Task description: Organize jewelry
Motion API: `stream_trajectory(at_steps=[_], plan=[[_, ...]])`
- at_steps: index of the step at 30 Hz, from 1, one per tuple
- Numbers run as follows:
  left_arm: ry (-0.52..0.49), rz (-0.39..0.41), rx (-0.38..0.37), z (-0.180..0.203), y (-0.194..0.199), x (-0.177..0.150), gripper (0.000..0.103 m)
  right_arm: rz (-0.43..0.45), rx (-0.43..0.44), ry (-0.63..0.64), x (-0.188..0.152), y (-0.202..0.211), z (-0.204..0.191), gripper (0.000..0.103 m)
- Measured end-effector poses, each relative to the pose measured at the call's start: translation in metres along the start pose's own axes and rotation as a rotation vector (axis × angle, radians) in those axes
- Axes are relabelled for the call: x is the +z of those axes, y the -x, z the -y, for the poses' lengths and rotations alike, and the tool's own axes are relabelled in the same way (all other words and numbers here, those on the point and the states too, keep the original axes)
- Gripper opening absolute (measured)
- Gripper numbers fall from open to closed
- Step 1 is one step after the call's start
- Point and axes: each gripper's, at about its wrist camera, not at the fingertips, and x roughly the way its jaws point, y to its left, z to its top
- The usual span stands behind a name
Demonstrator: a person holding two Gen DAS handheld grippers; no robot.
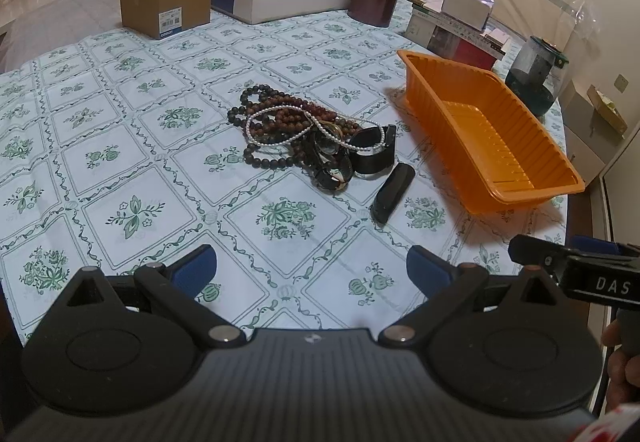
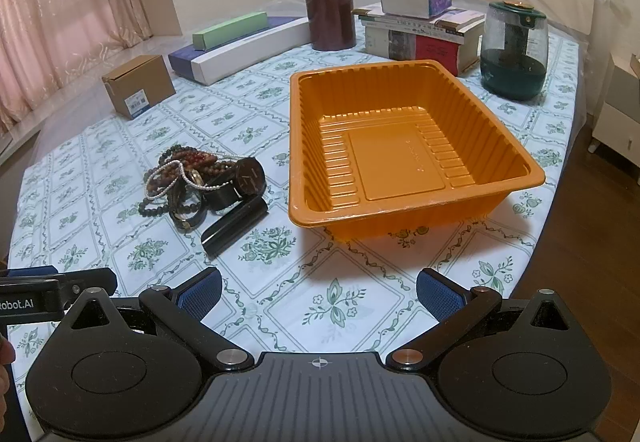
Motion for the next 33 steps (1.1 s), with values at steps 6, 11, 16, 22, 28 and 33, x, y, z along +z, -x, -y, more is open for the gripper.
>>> stream_trajectory(at_steps=[6, 11, 16, 22, 28, 33], plan=[[0.002, 0.000, -0.002, -0.0003, -0.0002, -0.0001, 0.100, -0.002, 0.000, 0.001, -0.0001, 0.0002, -0.0007, 0.103], [0.001, 0.000, -0.003, -0.0006, -0.0002, -0.0003, 0.100, -0.002, -0.002, 0.000, -0.0003, -0.0001, -0.0009, 0.103], [0.004, -0.001, -0.005, -0.0014, -0.0008, -0.0015, 0.100, -0.002, -0.002, 0.000, -0.0009, -0.0003, -0.0005, 0.103], [0.004, -0.001, -0.006, -0.0011, -0.0007, -0.0016, 0.100, -0.002, -0.002, 0.001, -0.0008, -0.0006, -0.0002, 0.103], [0.004, -0.001, -0.005, -0.0011, -0.0007, -0.0025, 0.100, -0.003, -0.001, 0.000, -0.0012, -0.0006, 0.0001, 0.103], [0.004, -0.002, -0.006, -0.0009, -0.0008, -0.0026, 0.100, -0.002, -0.002, 0.000, -0.0012, -0.0008, 0.0000, 0.103]])
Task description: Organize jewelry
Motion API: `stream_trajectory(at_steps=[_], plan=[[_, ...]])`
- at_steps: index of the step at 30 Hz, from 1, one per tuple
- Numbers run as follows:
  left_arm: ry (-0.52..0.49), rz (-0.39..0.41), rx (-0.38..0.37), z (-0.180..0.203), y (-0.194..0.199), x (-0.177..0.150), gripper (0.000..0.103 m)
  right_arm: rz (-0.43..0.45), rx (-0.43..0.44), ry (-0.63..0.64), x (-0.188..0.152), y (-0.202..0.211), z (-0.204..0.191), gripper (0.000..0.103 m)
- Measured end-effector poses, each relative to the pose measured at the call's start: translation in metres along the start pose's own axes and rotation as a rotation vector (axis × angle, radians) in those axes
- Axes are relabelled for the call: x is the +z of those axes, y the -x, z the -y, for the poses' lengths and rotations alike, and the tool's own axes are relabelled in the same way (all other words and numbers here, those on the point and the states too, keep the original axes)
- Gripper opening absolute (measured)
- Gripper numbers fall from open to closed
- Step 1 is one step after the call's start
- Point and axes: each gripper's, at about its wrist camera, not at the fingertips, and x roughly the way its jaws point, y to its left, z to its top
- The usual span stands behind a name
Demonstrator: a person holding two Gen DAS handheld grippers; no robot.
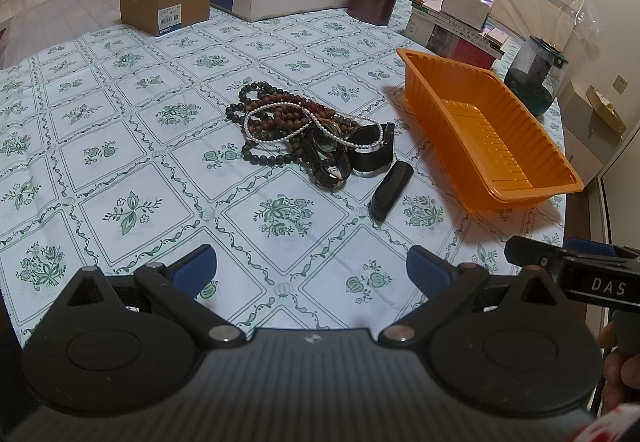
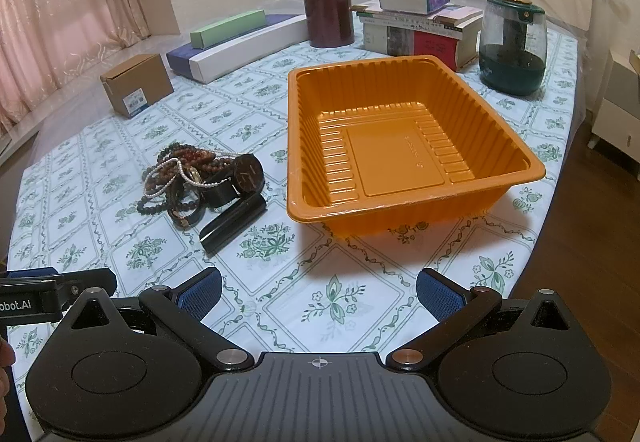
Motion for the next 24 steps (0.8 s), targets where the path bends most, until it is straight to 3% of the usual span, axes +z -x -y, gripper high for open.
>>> stream_trajectory(at_steps=[9, 15, 19, 24], plan=[[0.013, 0.003, -0.010, 0.001, -0.001, -0.002, 0.100, 0.001, 0.004, -0.009, -0.001, -0.001, 0.001, 0.103], [0.098, 0.021, -0.090, -0.006, -0.002, 0.003, 0.100, 0.011, 0.015, -0.072, 0.000, -0.004, 0.019, 0.103], [0.153, 0.034, -0.147, -0.010, -0.005, 0.011, 0.100, 0.067, 0.004, -0.104, 0.005, 0.006, 0.036, 0.102], [0.168, 0.045, -0.170, -0.009, -0.009, 0.019, 0.100, 0.213, -0.037, -0.169, 0.022, 0.025, 0.072, 0.102]])
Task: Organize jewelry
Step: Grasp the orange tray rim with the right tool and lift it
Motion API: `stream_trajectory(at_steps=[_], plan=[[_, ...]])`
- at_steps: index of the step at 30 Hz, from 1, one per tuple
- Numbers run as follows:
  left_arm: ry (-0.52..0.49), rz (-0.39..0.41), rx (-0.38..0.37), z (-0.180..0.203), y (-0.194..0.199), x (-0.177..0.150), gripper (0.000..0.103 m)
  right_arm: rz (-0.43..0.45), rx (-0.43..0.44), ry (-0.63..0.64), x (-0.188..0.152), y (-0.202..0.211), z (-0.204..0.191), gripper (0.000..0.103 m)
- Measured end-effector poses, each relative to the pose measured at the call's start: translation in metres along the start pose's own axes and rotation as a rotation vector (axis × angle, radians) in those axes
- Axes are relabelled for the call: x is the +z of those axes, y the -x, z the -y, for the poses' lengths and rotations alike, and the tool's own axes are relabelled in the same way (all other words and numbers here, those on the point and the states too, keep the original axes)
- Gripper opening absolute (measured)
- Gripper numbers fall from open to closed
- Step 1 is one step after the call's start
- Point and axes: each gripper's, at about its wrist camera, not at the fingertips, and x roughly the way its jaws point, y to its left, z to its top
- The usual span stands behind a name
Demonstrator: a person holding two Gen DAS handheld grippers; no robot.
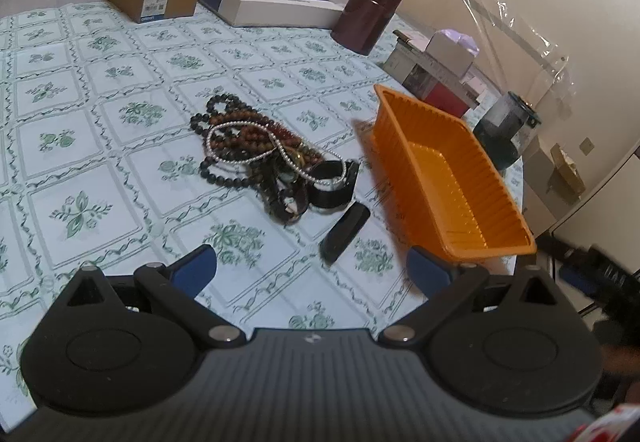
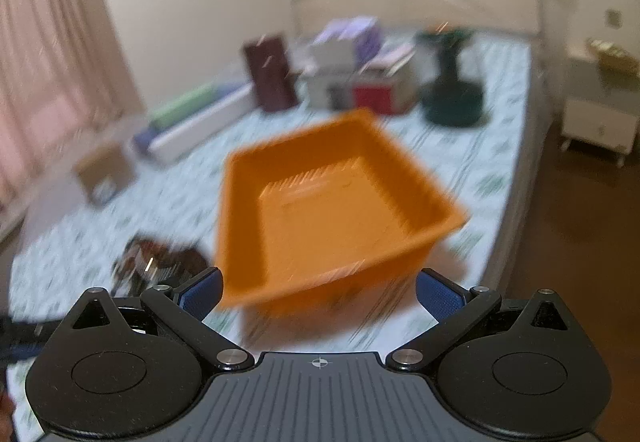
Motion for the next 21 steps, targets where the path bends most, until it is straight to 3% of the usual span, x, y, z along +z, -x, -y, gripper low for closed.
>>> stream_trajectory(at_steps=[3, 5, 12, 19, 21], plan=[[0.007, 0.007, -0.010, 0.000, -0.004, 0.001, 0.100, 0.073, -0.023, -0.033, 0.016, -0.003, 0.026, 0.100], [0.014, 0.009, -0.019, 0.000, -0.008, 0.002, 0.100, 0.090, -0.031, -0.061, 0.025, -0.013, 0.047, 0.083], [0.050, 0.014, -0.061, -0.004, -0.019, 0.002, 0.100, 0.056, 0.021, -0.201, 0.041, -0.059, 0.114, 0.055], [0.052, 0.005, -0.079, -0.002, -0.030, 0.003, 0.100, 0.009, 0.087, -0.269, 0.028, -0.095, 0.126, 0.031], [0.048, 0.002, -0.079, -0.001, -0.032, 0.004, 0.100, 0.010, 0.102, -0.288, 0.025, -0.100, 0.126, 0.029]])
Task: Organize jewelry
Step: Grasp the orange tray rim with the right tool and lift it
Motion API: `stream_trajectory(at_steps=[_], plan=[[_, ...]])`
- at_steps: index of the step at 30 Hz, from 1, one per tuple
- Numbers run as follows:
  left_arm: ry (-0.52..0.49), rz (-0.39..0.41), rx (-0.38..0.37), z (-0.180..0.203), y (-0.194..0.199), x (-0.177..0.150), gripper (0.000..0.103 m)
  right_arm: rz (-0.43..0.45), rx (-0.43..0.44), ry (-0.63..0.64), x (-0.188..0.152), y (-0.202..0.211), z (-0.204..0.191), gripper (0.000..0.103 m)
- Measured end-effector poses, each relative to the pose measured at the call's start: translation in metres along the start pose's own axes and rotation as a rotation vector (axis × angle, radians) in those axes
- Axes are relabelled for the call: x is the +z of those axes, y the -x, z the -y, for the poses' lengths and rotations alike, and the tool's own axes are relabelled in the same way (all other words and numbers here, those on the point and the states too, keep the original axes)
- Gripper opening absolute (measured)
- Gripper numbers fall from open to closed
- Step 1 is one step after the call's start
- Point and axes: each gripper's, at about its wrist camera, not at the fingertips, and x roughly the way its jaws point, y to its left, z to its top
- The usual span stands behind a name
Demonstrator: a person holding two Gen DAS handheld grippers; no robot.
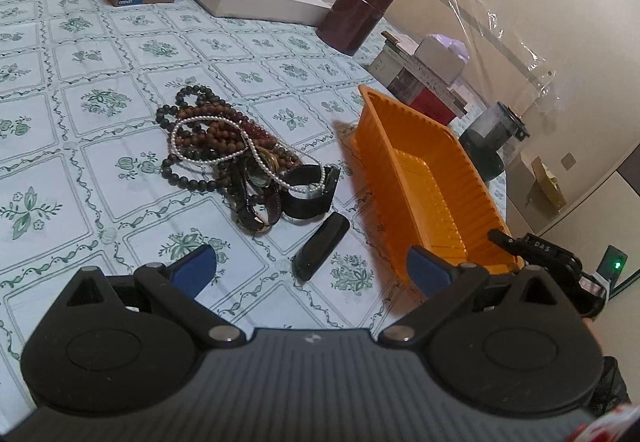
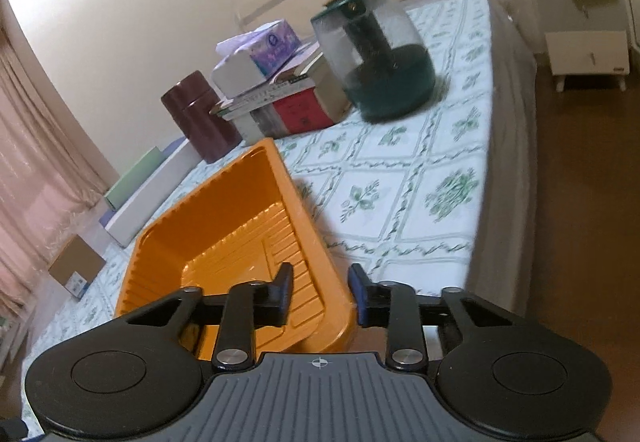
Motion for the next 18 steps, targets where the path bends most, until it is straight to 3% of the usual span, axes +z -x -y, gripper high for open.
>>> stream_trajectory(at_steps=[4, 10, 18], plan=[[-0.007, -0.003, 0.000, 0.001, -0.003, 0.000, 0.100, 0.000, 0.014, -0.028, -0.003, -0.008, 0.000, 0.013], [-0.011, -0.009, 0.005, 0.001, -0.007, 0.000, 0.100, 0.001, 0.018, -0.065, 0.000, -0.007, 0.002, 0.011], [-0.065, 0.005, 0.037, -0.002, -0.013, 0.003, 0.100, 0.028, -0.034, 0.098, 0.005, 0.003, -0.031, 0.006]])
